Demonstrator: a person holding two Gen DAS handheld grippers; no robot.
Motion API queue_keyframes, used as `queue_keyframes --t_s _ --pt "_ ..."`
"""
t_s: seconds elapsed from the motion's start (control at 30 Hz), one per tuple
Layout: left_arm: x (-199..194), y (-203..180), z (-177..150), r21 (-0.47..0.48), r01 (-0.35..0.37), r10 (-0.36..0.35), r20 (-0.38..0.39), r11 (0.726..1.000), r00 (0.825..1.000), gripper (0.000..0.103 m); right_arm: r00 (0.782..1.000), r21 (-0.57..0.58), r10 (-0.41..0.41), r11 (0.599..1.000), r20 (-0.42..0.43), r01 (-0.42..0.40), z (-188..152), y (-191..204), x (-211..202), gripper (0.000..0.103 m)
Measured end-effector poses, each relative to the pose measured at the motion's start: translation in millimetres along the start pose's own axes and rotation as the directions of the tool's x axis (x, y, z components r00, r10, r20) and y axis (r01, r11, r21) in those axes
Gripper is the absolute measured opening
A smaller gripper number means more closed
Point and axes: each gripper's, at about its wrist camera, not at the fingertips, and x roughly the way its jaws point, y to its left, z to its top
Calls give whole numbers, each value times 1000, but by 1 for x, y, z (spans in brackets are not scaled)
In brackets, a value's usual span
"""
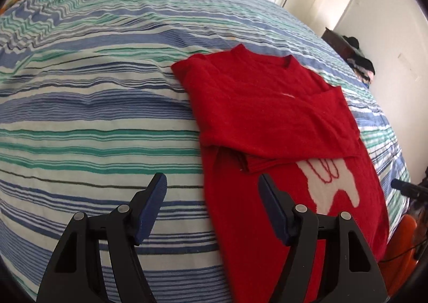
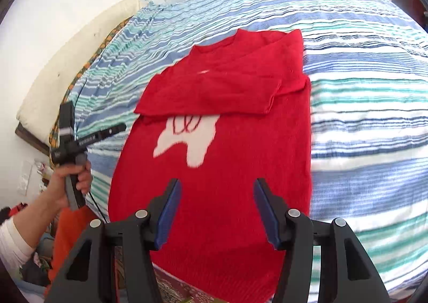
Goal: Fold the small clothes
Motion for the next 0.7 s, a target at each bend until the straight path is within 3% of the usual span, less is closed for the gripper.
queue_keyframes --t_s 0.1,0.13,0.2,0.23,0.3,0.37,0.5,0.7 --pt "28 -13 11 60 -40 42 -25 997 999 72 998 126 58 990 -1 -57 29 -15 14 56" --pt "39 -17 13 64 -69 71 -32 996 997 67 997 161 74 984 0 -73 36 -19 19 56" --pt "46 -6 14 19 -95 96 -22 995 995 33 996 211 94 973 4 -93 45 -23 29 56" --pt "47 3 15 -35 -81 81 -13 996 997 4 995 226 97 969 8 -96 48 -25 31 56" --pt "41 21 14 -152 -40 45 29 988 999 4 995 242 102 965 9 -102 50 -26 36 56" --pt "32 30 9 -204 -14 27 59 979 998 4 995 255 100 962 1 -97 50 -28 41 56" --pt "32 28 -2 -187 -29 39 51 982 998 3 997 251 82 965 15 -83 59 -33 45 50" --pt "40 33 -1 -254 -37 47 37 967 998 3 991 30 124 992 44 -125 91 5 65 36"
